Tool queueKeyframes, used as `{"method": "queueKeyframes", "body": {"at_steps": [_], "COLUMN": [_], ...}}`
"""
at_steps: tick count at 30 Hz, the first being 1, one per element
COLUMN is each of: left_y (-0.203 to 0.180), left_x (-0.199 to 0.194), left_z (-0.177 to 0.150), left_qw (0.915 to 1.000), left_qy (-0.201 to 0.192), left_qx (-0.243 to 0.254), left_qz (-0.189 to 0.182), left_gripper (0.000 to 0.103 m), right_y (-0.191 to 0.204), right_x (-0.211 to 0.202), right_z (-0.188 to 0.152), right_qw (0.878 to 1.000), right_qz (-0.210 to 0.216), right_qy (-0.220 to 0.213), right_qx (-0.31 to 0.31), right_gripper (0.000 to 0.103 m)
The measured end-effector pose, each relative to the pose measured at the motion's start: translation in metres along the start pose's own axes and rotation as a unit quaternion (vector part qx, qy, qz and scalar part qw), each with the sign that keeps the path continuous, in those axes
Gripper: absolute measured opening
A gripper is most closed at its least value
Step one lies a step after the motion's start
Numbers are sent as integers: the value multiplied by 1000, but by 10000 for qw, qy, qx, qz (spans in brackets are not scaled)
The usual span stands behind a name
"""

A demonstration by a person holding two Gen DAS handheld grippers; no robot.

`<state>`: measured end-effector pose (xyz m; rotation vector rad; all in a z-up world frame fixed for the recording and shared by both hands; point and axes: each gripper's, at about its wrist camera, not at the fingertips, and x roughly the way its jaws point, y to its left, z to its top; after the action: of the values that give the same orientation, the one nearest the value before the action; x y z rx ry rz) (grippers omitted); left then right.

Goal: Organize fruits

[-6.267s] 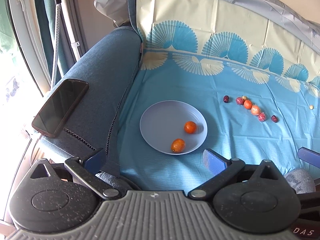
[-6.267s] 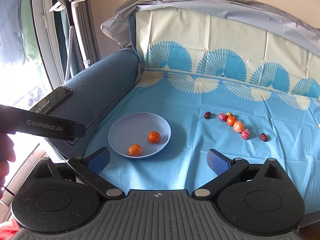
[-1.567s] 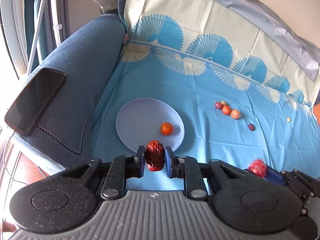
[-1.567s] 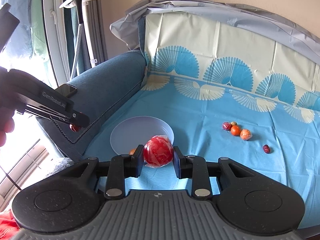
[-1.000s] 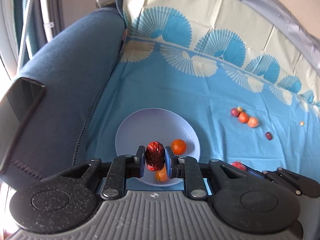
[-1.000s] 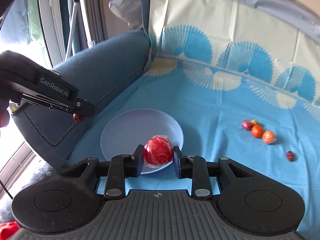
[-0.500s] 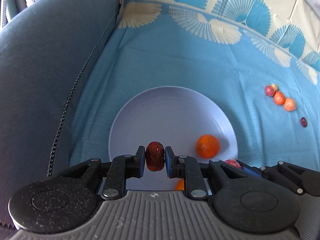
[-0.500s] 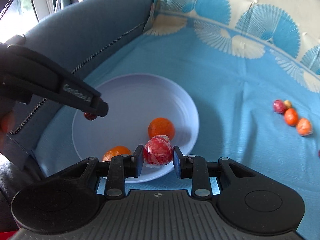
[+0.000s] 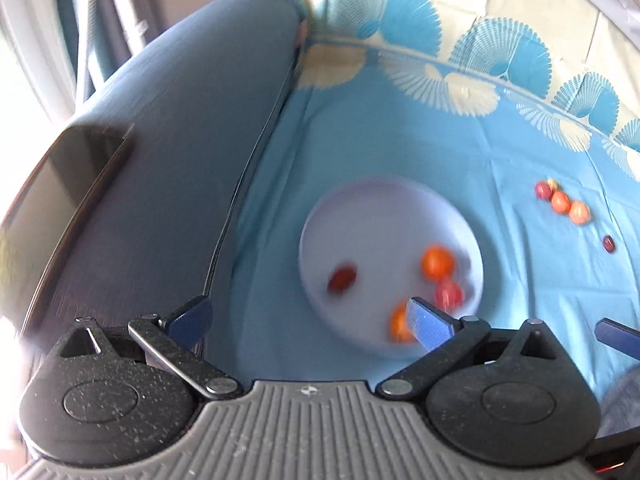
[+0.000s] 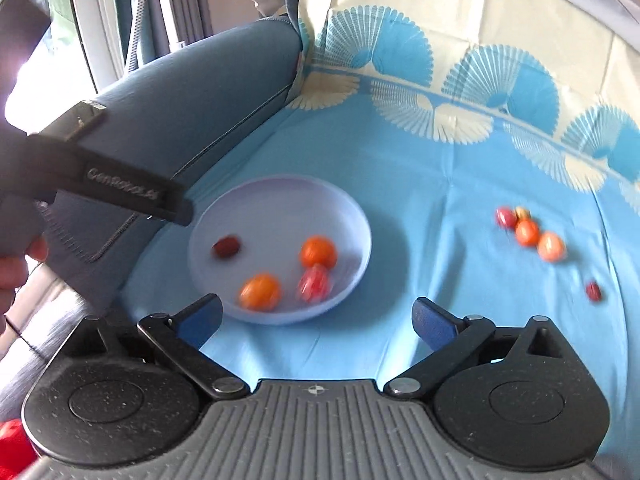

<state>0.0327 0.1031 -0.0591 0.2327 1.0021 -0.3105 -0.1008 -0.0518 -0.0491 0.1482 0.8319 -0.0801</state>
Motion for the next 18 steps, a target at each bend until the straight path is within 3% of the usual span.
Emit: {"method": "queueKeyframes", "body": {"at_steps": [5, 10, 18], "left_y": [1, -11, -33], "left_x": [-30, -68, -105], "left_z": [-23, -38, -62], "left_qw": [9997, 9999, 9983], "left_qy": [231, -164, -525], "left_qx": [-70, 48, 260], "left_qz": [96, -2, -44], "left_gripper": [103, 103, 103], "right_y": [13, 18, 16], "right_x": [-42, -83, -123], "right_z": [-16, -24, -44], "right_qw": [9997, 9970, 9917], "right_qz": [-62, -235, -487], "right_qy": [-163, -730, -1172], "right_qx": [-158, -106, -214], "right_gripper": [102, 102, 102]}}
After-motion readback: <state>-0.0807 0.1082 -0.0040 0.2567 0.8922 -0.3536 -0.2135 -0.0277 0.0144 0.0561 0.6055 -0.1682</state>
